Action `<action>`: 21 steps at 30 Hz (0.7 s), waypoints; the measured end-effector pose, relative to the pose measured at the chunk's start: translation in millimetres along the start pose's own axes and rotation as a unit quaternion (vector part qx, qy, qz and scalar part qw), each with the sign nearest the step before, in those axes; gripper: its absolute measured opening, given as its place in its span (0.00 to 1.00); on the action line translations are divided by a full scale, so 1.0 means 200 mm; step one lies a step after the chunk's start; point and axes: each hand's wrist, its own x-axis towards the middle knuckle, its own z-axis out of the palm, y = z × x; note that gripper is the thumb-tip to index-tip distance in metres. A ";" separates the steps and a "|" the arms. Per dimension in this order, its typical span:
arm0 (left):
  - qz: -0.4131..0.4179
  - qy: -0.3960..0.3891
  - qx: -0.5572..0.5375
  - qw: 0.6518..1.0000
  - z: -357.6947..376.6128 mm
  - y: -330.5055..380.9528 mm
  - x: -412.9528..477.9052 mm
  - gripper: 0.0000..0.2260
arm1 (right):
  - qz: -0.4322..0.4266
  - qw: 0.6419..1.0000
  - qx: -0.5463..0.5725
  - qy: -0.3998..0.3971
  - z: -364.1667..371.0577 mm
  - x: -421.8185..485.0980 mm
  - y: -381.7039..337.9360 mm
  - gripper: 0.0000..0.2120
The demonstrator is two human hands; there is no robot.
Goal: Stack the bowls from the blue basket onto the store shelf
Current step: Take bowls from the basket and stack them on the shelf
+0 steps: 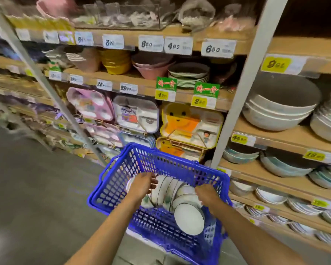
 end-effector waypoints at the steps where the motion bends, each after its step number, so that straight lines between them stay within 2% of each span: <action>1: -0.006 -0.018 0.030 0.999 0.00 -0.03 0.07 0.09 | 0.012 0.999 -0.033 0.008 0.03 0.04 0.02 0.16; 3: -0.013 -0.051 0.101 0.994 0.02 -0.10 0.19 0.09 | 0.041 0.997 -0.064 0.013 0.08 0.09 0.09 0.16; 5: -0.027 -0.085 0.160 0.983 0.07 -0.19 0.29 0.08 | 0.068 0.991 -0.111 0.006 0.12 0.13 0.15 0.09; 6: -0.036 -0.099 0.188 0.977 0.10 -0.24 0.32 0.08 | 0.076 0.987 -0.141 0.004 0.15 0.15 0.18 0.10; 8: -0.060 -0.118 0.238 0.962 0.16 -0.36 0.39 0.10 | 0.080 0.979 -0.187 -0.002 0.21 0.21 0.25 0.17; 11: -0.107 -0.149 0.240 0.953 0.26 -0.52 0.45 0.09 | 0.077 0.969 -0.237 -0.006 0.29 0.32 0.33 0.26; 14: -0.134 -0.167 0.253 0.944 0.32 -0.62 0.50 0.11 | 0.083 0.960 -0.268 -0.021 0.38 0.41 0.39 0.31; 18: -0.122 -0.192 0.300 0.927 0.35 -0.73 0.56 0.08 | 0.063 0.954 -0.291 -0.027 0.48 0.50 0.48 0.31; 21: -0.118 -0.202 0.300 0.925 0.35 -0.78 0.60 0.10 | 0.037 0.947 -0.318 -0.015 0.50 0.54 0.50 0.29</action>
